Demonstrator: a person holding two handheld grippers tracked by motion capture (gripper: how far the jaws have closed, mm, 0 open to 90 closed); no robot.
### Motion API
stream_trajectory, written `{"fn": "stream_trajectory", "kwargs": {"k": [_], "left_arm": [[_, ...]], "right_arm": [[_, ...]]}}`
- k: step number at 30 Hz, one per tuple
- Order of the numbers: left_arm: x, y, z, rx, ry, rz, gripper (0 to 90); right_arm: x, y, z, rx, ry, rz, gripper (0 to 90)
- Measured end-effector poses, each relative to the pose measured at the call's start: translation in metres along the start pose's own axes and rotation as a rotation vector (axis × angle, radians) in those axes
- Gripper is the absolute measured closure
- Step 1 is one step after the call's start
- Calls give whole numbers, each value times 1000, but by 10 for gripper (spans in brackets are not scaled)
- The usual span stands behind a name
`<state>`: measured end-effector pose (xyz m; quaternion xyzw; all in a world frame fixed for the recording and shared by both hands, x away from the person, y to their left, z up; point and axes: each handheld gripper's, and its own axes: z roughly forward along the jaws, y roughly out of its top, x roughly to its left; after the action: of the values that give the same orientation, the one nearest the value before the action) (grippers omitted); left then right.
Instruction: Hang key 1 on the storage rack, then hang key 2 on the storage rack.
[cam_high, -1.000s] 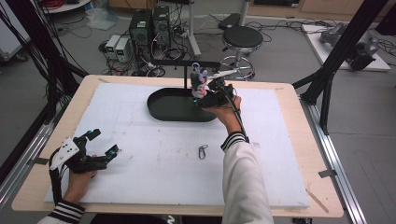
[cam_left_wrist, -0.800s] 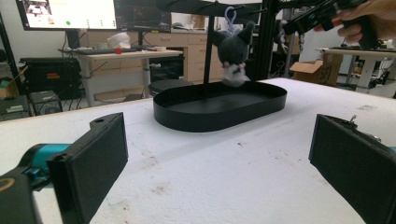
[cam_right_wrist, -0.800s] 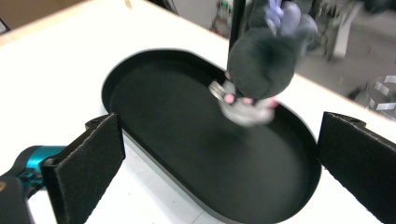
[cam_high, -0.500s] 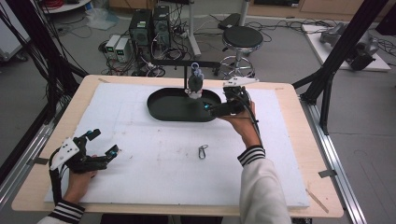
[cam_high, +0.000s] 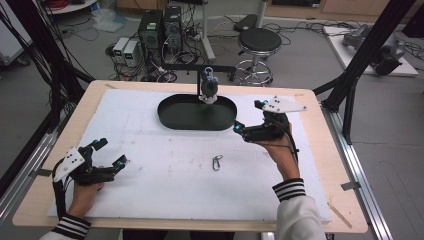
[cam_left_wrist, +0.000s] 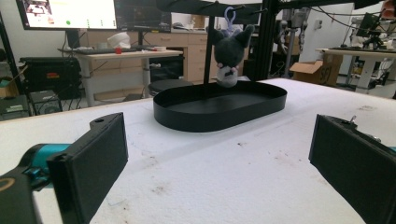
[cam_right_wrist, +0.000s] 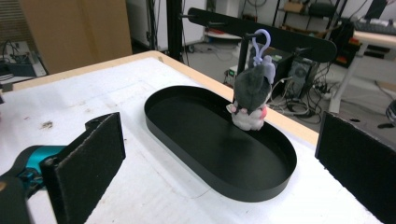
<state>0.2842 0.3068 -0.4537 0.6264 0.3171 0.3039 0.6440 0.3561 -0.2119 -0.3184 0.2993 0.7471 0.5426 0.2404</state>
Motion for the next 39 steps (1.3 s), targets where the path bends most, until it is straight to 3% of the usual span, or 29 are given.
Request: {"fn": "stream_trajectory", "kwargs": {"k": [8, 13, 15, 39], "left_arm": [[-1, 0, 0, 2, -1, 12, 49], [0, 0, 0, 3, 2, 8, 49], [0, 0, 0, 4, 2, 8, 49], [-1, 0, 1, 8, 3, 17, 49]], "right_arm": [[6, -20, -21, -46, 14, 0, 7], [7, -34, -28, -48, 21, 7, 7], [8, -39, -29, -25, 17, 9, 7], [9, -47, -43, -52, 52, 5, 7]]}}
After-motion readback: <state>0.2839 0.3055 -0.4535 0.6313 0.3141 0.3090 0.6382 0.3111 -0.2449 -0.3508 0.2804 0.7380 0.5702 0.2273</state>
